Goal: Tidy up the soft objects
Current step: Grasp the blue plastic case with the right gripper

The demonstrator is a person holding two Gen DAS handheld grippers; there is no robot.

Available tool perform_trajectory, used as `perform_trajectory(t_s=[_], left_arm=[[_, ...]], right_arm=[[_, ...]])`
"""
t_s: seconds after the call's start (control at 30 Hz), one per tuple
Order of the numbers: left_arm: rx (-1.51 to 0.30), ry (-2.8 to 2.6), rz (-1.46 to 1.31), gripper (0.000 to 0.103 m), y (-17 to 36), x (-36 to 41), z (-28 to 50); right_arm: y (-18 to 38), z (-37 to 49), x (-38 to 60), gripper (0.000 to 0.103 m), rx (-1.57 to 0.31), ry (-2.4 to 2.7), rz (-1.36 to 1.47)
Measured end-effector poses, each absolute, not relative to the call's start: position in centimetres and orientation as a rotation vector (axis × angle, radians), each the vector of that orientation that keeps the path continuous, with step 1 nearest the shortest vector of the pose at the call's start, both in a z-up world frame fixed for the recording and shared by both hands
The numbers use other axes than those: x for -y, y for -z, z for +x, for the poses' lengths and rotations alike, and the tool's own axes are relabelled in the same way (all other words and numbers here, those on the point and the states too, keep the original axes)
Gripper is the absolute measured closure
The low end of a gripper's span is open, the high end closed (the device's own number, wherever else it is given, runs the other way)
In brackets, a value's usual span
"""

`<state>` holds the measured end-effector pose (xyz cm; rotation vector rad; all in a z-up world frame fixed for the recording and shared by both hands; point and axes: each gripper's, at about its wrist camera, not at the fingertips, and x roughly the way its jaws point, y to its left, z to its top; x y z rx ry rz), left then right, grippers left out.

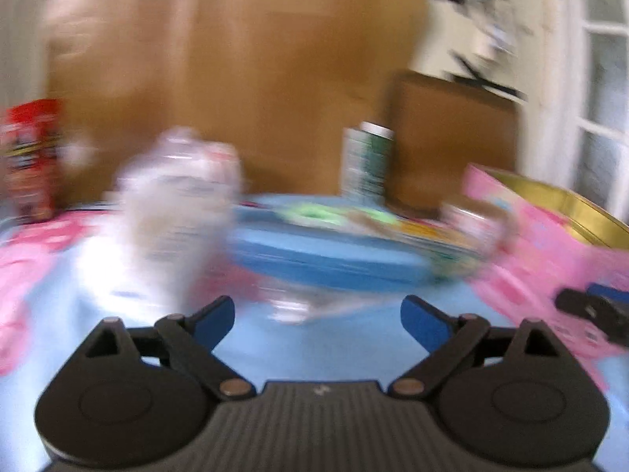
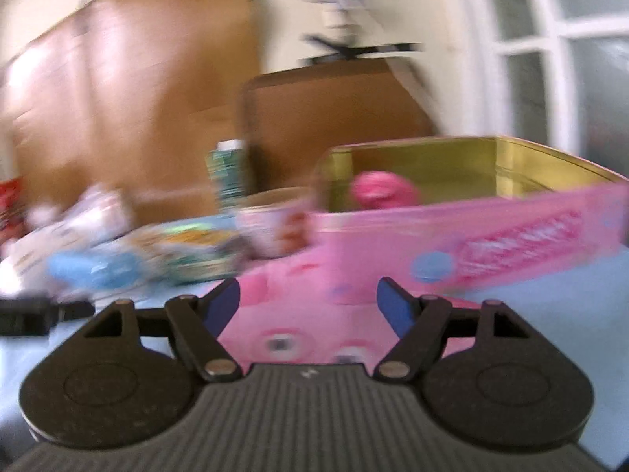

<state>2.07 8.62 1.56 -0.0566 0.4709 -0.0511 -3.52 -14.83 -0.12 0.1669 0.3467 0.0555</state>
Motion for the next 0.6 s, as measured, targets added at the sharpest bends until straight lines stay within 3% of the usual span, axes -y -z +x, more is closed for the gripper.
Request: perform_trajectory(t_s=[0.27, 0.43, 0.5, 0.6], left_arm=[[-0.406, -0.03, -0.257, 0.009, -1.1, -13.7, 1.2], [-0.408, -0.029, -0.239, 0.009, -1.2, -13.3, 1.5], [-0.403, -0.028, -0.25, 0.008, -1.1, -13.6, 1.6], [-0.402, -0.028, -0.278, 0.008, -1.0, -14.1, 1.8]], right_arm=[[-1.5, 2.2, 4.0, 0.035, -0.397, -0.419, -0.16], [-1.8, 6.0, 1.6, 0.018, -0.425, -0.521, -0.207], [-1.9, 7.2, 1.1, 0.018, -0.453, -0.558, -0.231], [-1.9, 7.7, 0.9, 0.043, -0.473, -0.582, -0.296]])
